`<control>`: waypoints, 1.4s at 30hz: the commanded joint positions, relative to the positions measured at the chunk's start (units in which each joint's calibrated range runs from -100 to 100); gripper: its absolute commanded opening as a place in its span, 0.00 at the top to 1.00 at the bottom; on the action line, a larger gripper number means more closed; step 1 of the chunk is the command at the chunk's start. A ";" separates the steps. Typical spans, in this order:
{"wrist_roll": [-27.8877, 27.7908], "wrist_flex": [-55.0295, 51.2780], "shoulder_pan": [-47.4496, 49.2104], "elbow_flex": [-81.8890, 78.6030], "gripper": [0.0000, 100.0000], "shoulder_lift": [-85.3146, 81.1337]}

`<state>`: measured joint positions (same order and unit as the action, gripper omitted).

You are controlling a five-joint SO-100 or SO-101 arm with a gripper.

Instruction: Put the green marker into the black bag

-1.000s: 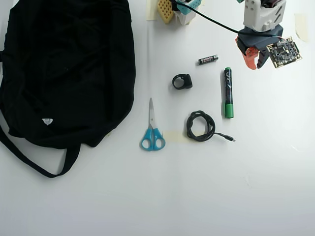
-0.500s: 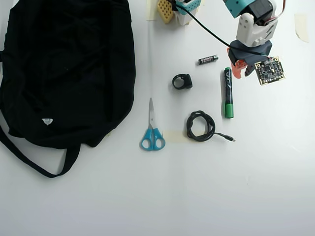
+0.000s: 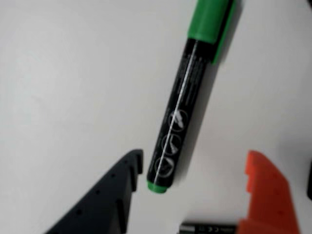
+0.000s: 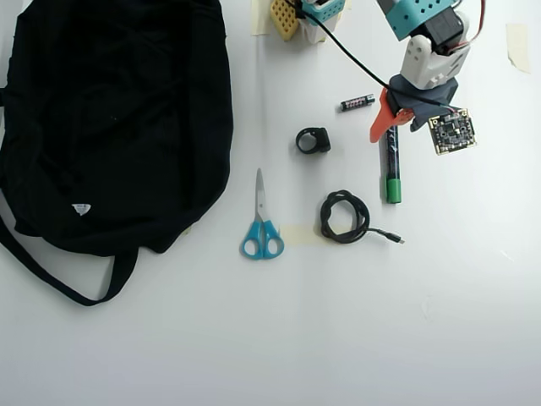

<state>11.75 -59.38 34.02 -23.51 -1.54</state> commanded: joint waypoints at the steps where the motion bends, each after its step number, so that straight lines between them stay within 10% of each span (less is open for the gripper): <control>1: 0.05 0.55 0.31 1.40 0.71 0.62; 42: 2.83 4.00 1.21 9.04 0.71 13.40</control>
<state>14.33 -56.20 35.93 -16.04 12.08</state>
